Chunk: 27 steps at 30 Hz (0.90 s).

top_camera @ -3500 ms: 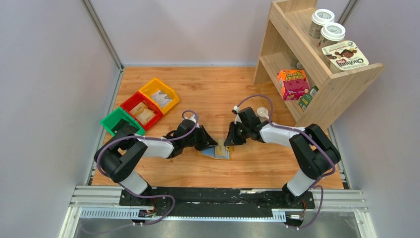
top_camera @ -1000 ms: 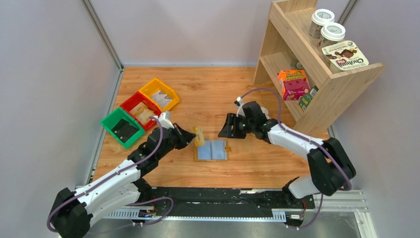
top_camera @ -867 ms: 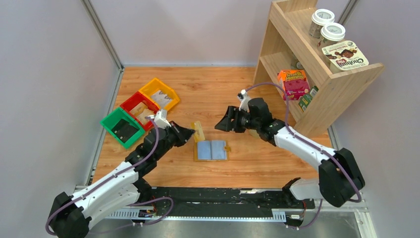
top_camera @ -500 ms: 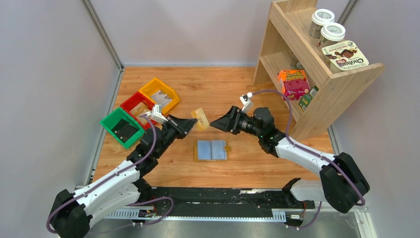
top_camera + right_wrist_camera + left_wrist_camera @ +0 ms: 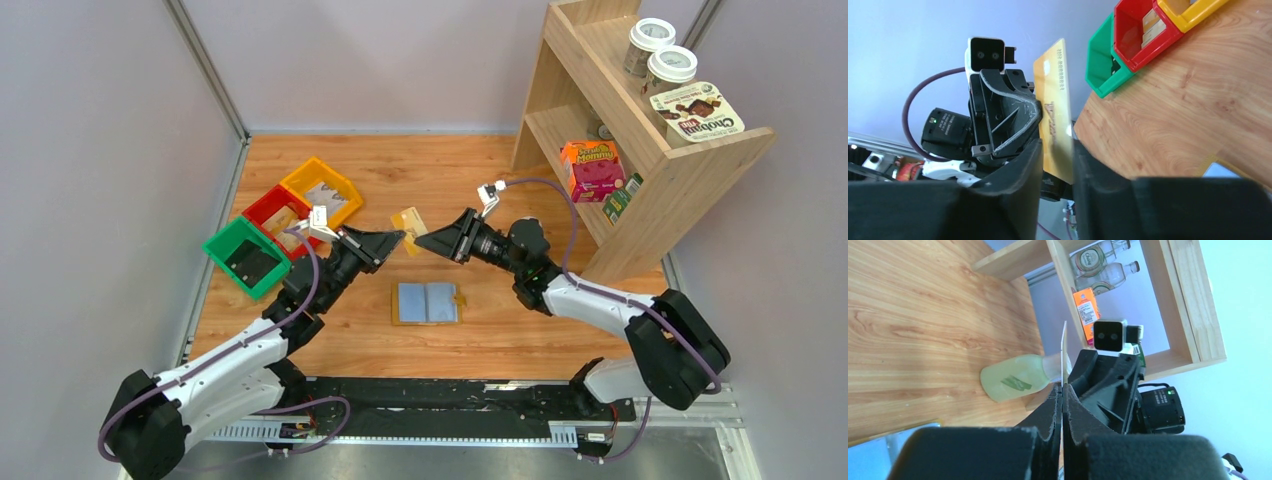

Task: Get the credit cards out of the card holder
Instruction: Place the credit card in the storage box.

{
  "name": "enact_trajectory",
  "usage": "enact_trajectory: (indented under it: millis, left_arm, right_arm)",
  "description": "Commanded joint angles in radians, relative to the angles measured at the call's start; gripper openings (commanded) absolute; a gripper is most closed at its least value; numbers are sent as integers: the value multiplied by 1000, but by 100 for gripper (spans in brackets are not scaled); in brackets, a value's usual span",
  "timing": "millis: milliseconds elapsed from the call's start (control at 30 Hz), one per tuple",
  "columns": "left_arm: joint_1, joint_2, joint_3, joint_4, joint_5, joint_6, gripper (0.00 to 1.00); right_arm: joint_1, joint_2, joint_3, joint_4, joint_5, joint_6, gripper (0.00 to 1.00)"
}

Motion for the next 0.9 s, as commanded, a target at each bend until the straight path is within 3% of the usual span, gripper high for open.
enact_trajectory:
  millis: [0,67,100,200,233,267,333,400,633,867]
  left_arm:
    - [2,-9,23,56,17,-6,0]
    - [2,-30,25,-3,23,22,3]
    - [2,-51,34,-30,28,55,6]
    - [10,-108,66,-230,36,163,26]
    - [15,-134,92,-272,48,227,35]
    - [24,-150,107,-362,53,252,51]
    - [31,-188,162,-483,62,351,64]
    - [36,-210,266,-640,54,504,70]
    - [65,-64,580,-1023,252,838,72]
    - [65,65,704,-1030,607,1031,71]
  right_arm:
    - [5,-8,42,63,-7,-7,19]
    - [3,-31,48,2,-6,-53,3]
    - [3,-45,53,-34,-4,-82,0]
    - [-3,-91,59,-141,-13,-164,0]
    - [-11,-105,63,-181,-24,-194,0]
    - [-18,-116,65,-206,-36,-219,0]
    - [-43,-143,65,-265,-65,-265,0]
    - [-74,-175,79,-354,-116,-340,0]
    - [-118,-255,195,-731,-295,-694,0]
    - [-120,-321,299,-1042,-457,-978,0]
